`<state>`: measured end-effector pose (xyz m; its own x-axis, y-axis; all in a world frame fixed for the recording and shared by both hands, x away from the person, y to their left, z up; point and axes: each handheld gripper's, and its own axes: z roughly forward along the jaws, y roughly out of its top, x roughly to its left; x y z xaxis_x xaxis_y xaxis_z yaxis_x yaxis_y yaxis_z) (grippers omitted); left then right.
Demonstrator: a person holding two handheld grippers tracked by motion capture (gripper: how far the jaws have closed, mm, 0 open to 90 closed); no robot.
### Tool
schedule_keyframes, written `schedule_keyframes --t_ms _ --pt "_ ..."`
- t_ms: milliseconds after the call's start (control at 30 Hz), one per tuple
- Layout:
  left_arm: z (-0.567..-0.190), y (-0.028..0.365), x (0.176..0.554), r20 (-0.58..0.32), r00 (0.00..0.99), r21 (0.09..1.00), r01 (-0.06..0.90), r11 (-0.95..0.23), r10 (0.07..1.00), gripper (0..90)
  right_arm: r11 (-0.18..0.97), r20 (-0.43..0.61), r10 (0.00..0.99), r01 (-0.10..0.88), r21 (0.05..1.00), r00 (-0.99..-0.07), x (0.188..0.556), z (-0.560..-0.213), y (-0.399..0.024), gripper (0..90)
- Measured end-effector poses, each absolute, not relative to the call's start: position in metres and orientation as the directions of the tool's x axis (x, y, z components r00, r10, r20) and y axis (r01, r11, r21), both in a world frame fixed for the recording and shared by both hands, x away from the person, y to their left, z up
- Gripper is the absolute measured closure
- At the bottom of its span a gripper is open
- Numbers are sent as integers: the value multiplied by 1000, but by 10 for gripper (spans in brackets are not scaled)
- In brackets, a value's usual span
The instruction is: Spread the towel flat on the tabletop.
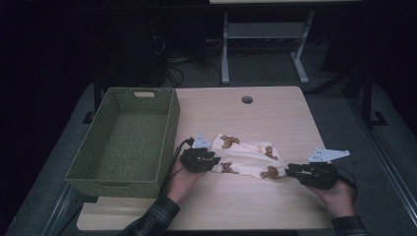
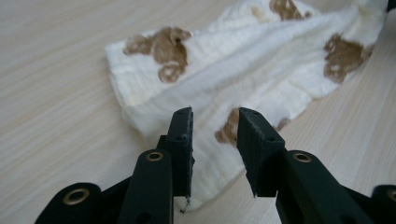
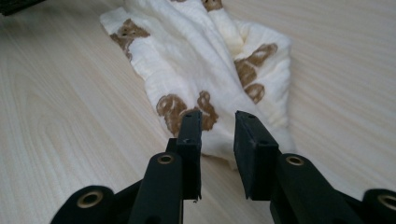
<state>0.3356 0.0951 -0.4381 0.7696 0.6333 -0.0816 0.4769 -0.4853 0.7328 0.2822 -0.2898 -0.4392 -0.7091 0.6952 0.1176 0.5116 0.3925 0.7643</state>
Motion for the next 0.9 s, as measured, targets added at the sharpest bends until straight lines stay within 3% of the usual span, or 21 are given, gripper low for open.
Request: schedule_keyframes --t_ms 167,433,600,900 --pt "-452 90 341 -58 772 707 479 -519 633 654 421 116 700 538 730 -705 286 -451 -286 708" --pt "-465 93 349 -80 758 673 520 -526 647 693 457 107 687 542 706 -719 296 -463 -279 616" --pt "-464 92 349 -42 766 670 498 -551 641 735 474 80 703 549 689 -707 297 -464 -278 848" --pt "-464 91 349 -35 763 669 497 -552 645 749 430 112 659 495 755 -744 309 -434 -274 865"
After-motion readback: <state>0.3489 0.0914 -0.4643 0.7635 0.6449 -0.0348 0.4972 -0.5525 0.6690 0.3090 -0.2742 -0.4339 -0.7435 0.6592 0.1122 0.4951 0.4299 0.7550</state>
